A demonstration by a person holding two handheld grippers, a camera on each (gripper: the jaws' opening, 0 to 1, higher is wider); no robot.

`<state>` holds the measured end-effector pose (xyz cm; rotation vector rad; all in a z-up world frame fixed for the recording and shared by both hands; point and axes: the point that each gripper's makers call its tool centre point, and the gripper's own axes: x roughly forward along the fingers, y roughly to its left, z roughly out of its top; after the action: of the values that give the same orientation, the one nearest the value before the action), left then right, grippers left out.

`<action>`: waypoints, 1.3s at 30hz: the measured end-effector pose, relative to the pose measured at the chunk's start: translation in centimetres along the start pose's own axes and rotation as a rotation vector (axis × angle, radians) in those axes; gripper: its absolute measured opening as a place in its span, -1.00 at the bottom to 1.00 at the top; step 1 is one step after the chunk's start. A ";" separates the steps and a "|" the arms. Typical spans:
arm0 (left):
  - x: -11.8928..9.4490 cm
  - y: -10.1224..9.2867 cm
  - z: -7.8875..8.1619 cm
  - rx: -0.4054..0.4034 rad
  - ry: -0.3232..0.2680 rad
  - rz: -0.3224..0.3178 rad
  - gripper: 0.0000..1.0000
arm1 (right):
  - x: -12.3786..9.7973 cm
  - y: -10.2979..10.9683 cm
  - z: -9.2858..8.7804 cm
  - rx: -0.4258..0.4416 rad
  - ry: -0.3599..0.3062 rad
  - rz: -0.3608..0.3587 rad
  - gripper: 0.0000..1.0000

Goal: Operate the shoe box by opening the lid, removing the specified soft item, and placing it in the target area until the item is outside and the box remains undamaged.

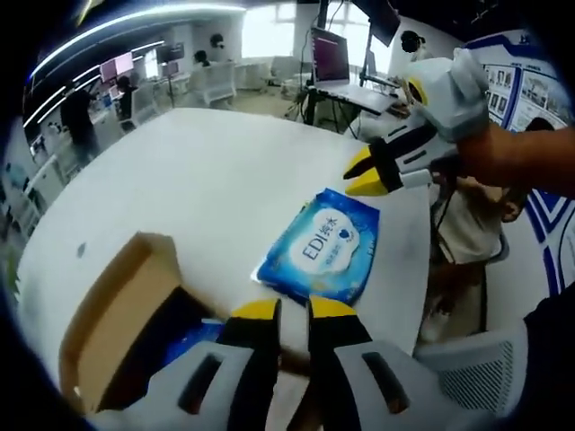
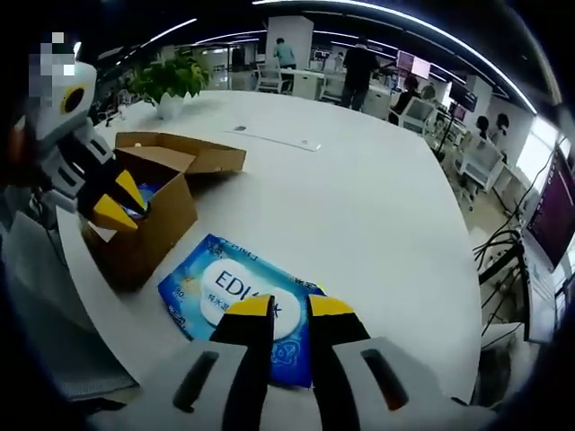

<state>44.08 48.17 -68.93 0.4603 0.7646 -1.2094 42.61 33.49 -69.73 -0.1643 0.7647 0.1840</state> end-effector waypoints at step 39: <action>-12.2 7.5 -11.3 -0.232 -0.049 0.203 -0.83 | 0.9 15.1 6.7 -0.151 -0.043 0.146 -0.82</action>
<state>46.13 66.30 -68.13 0.3072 0.7864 -0.9273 44.29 49.69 -66.83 -0.2467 0.7201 0.3828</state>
